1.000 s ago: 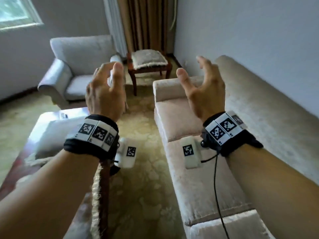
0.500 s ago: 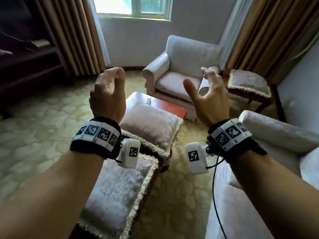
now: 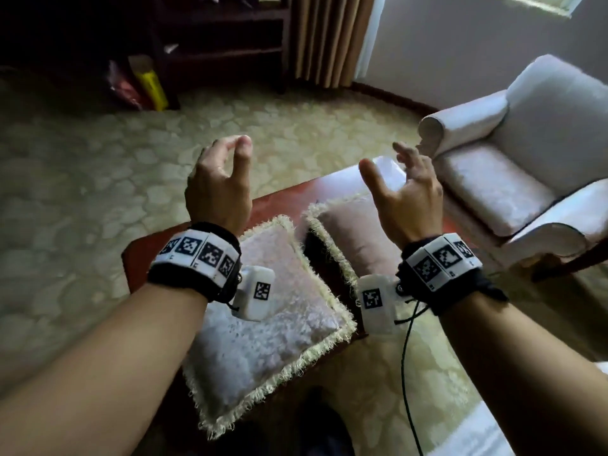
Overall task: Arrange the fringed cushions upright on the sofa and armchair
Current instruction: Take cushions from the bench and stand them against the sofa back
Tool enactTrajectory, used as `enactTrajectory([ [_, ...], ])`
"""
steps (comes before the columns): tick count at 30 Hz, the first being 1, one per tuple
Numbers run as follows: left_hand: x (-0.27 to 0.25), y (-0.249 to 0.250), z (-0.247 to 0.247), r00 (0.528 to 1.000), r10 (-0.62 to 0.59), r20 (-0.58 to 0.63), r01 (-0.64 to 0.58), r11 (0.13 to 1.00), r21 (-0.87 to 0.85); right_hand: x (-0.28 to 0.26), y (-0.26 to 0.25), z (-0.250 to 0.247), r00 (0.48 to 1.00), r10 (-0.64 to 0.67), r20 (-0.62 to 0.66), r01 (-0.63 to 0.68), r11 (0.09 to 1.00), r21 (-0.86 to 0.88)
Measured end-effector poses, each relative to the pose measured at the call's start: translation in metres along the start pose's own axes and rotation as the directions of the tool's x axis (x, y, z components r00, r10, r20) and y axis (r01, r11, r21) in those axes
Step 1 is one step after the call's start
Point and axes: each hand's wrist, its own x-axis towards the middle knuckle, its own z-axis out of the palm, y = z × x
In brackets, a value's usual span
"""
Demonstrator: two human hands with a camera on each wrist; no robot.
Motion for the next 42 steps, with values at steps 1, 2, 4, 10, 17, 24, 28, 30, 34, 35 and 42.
enactTrajectory([
  [1, 0.0, -0.014, 0.001, 0.999, -0.017, -0.033, 0.018, 0.999, 0.031, 0.007, 0.005, 0.017, 0.999, -0.023, 0.047, 0.022, 1.0, 0.011],
  [2, -0.002, -0.028, 0.001, 0.997, -0.031, -0.072, 0.036, 0.998, 0.058, 0.013, 0.01, 0.034, 0.995, -0.051, 0.089, 0.049, 0.998, 0.025],
  [4, -0.009, -0.056, 0.004, 0.983, -0.065, -0.173, 0.082, 0.992, 0.094, 0.024, 0.02, 0.068, 0.978, -0.117, 0.174, 0.107, 0.992, 0.065],
  [10, -0.054, -0.138, 0.025, 0.924, -0.272, -0.269, 0.313, 0.942, 0.122, 0.015, 0.072, 0.163, 0.898, -0.149, 0.414, 0.131, 0.989, 0.072],
  [17, -0.101, -0.267, 0.056, 0.865, -0.425, -0.267, 0.468, 0.876, 0.12, -0.018, 0.145, 0.257, 0.81, -0.06, 0.583, 0.08, 0.997, -0.01],
  [24, -0.158, -0.377, 0.082, 0.763, -0.584, -0.276, 0.634, 0.759, 0.148, -0.06, 0.223, 0.331, 0.736, 0.071, 0.673, 0.005, 0.994, -0.11],
  [28, -0.181, -0.403, 0.089, 0.693, -0.667, -0.275, 0.721, 0.645, 0.252, -0.077, 0.265, 0.359, 0.721, 0.16, 0.674, -0.041, 0.981, -0.189],
  [30, -0.195, -0.413, 0.089, 0.614, -0.737, -0.282, 0.788, 0.552, 0.274, -0.085, 0.282, 0.367, 0.714, 0.22, 0.665, -0.095, 0.971, -0.219],
  [34, -0.207, -0.418, 0.091, 0.412, -0.874, -0.257, 0.905, 0.36, 0.227, -0.093, 0.3, 0.374, 0.663, 0.386, 0.641, -0.276, 0.922, -0.271],
  [35, -0.208, -0.422, 0.091, 0.39, -0.888, -0.242, 0.915, 0.346, 0.206, -0.093, 0.302, 0.375, 0.647, 0.412, 0.641, -0.303, 0.911, -0.279],
  [42, -0.198, -0.437, 0.084, 0.327, -0.934, -0.145, 0.941, 0.308, 0.142, -0.086, 0.306, 0.385, 0.548, 0.476, 0.688, -0.398, 0.872, -0.286],
])
